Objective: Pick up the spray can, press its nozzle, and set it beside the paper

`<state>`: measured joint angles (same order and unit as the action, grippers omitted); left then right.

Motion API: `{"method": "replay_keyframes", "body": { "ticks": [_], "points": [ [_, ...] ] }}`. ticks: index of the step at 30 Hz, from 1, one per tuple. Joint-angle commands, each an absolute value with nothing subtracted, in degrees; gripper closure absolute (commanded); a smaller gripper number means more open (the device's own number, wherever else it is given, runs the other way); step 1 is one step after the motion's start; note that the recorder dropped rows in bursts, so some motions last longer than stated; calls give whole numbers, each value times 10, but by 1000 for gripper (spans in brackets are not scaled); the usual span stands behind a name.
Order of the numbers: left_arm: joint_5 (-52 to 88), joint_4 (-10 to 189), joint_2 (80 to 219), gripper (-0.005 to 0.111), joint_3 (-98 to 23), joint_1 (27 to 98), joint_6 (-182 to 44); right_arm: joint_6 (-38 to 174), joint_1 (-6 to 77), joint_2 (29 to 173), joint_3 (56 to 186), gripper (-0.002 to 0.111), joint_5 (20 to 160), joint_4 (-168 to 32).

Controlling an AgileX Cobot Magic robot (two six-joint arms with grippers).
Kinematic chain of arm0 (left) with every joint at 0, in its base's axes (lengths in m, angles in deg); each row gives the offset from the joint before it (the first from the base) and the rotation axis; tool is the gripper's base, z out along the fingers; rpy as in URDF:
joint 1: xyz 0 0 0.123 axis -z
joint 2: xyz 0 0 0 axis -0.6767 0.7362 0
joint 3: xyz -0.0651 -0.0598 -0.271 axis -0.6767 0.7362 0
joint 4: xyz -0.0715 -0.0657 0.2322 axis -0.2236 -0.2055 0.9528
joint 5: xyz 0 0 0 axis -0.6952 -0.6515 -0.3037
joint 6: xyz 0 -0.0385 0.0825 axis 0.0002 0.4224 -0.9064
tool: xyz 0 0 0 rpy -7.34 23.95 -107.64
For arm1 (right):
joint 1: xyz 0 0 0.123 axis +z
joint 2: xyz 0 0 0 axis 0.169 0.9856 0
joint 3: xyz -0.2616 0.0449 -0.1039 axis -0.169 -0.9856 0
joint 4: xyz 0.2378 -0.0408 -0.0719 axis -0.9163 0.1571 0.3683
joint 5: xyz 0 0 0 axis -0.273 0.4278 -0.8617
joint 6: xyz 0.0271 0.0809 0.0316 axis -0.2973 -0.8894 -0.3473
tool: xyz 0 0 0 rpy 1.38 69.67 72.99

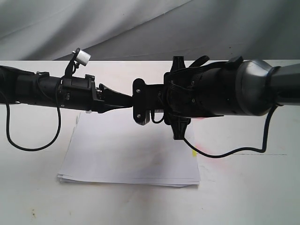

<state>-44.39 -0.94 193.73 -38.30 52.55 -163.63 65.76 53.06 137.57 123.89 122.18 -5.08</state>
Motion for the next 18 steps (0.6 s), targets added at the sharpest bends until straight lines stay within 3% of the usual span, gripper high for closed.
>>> {"method": "replay_keyframes", "body": {
  "ticks": [1, 18],
  "points": [
    [-452, -24, 1940, 107, -387, 535, -1641, 655, 533, 1367, 1246, 108, 1182, -41],
    [-452, -30, 1940, 107, -387, 535, -1642, 655, 533, 1367, 1246, 108, 1169, -41]
  ]
}}
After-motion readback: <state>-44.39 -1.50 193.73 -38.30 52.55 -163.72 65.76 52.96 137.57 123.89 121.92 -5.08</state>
